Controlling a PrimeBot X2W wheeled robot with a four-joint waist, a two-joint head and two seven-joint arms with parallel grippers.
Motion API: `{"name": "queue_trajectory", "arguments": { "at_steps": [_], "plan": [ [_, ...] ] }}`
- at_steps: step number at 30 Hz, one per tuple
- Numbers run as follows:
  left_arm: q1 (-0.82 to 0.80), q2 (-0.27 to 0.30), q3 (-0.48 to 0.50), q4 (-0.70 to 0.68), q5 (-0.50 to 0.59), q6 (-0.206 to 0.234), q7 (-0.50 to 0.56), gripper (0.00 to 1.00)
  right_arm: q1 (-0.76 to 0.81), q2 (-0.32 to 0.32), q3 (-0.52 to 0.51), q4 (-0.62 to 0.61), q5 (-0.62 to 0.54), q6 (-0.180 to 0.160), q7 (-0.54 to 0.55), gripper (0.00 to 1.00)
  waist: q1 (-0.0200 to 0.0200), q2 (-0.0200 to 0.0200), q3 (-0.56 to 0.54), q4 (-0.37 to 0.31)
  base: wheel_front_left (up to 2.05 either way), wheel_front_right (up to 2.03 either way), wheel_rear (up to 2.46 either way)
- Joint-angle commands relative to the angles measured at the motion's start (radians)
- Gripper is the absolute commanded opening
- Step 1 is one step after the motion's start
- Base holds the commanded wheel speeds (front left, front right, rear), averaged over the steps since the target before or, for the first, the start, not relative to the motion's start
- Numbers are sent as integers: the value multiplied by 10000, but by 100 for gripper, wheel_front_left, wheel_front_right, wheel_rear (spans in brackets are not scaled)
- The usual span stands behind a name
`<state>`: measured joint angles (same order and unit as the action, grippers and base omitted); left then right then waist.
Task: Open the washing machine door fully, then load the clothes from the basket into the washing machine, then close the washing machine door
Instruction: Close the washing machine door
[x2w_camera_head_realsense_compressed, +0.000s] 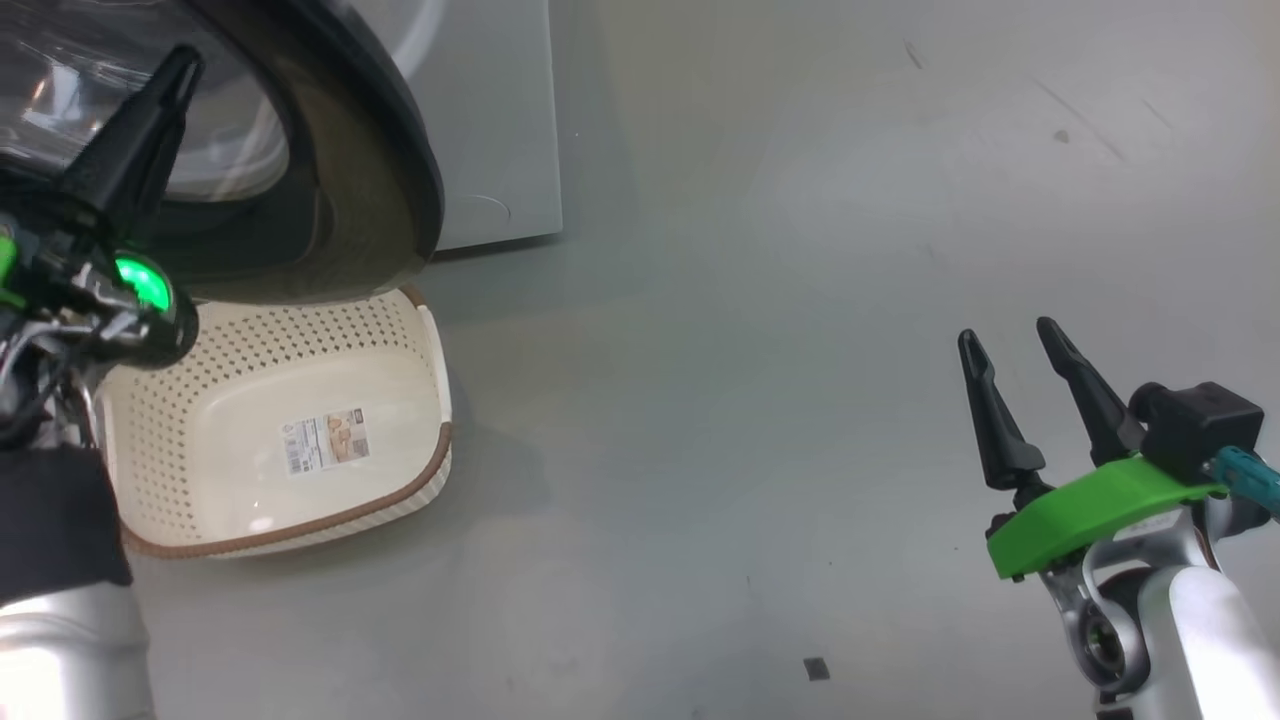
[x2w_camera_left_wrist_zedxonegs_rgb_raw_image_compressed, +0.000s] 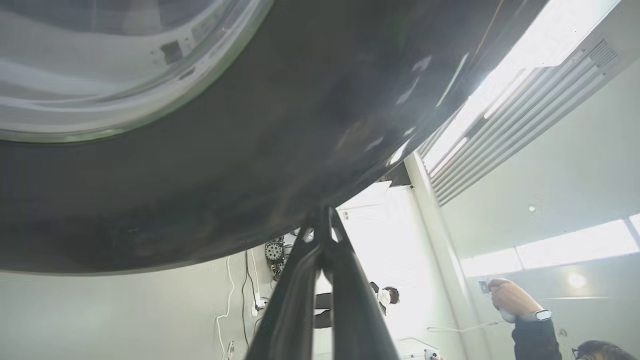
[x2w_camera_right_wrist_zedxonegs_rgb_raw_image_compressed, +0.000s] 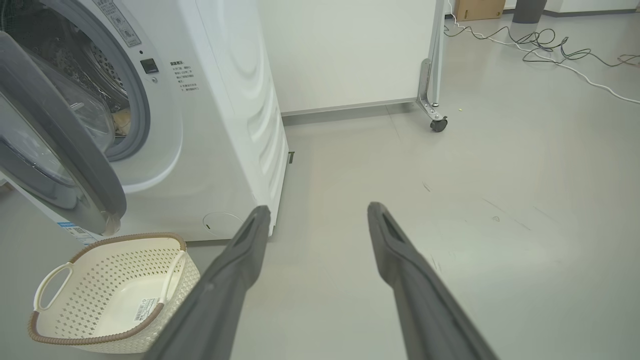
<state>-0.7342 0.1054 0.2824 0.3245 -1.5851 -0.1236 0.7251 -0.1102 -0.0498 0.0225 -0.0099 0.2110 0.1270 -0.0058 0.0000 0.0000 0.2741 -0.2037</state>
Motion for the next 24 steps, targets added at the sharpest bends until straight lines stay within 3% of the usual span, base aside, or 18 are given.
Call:
{"name": "queue_trajectory", "arguments": {
  "at_steps": [1, 7, 10, 13, 19, 24],
  "plan": [
    [163, 349, 153, -601, 237, -71, 28, 0, -335, -5, 96, -298, -48, 37, -125, 100, 0, 0, -84, 118, 0, 0, 0],
    [1530, 528, -556, -2305, 1744, -71, -872, 0, -346, -5, -41, -258, -137, 37, -136, 100, 0, 0, -398, 432, 0, 0, 0],
    [2272, 804, -1303, -3052, 2718, -71, -1712, 99, -306, -5, -142, -248, -200, 37, -123, 100, 0, 0, -575, 613, 0, 0, 0],
    [2965, 1187, -2008, -3350, 3944, -71, -3120, 100, -236, -5, -224, -252, -240, 37, -102, 100, 0, 0, -789, 774, 0, 0, 0],
    [3884, 1621, -2848, -2677, 6692, -27, -5880, 100, 53, -5, -479, -315, -294, 37, -13, 100, 0, 0, -1227, 1131, 0, 0, 0],
    [4420, 1690, -3207, -2340, 8905, 811, -7441, 100, 337, -5, -656, -456, -347, 37, 93, 100, 0, 0, -1515, 1366, 0, 0, 0]
  ]
}}
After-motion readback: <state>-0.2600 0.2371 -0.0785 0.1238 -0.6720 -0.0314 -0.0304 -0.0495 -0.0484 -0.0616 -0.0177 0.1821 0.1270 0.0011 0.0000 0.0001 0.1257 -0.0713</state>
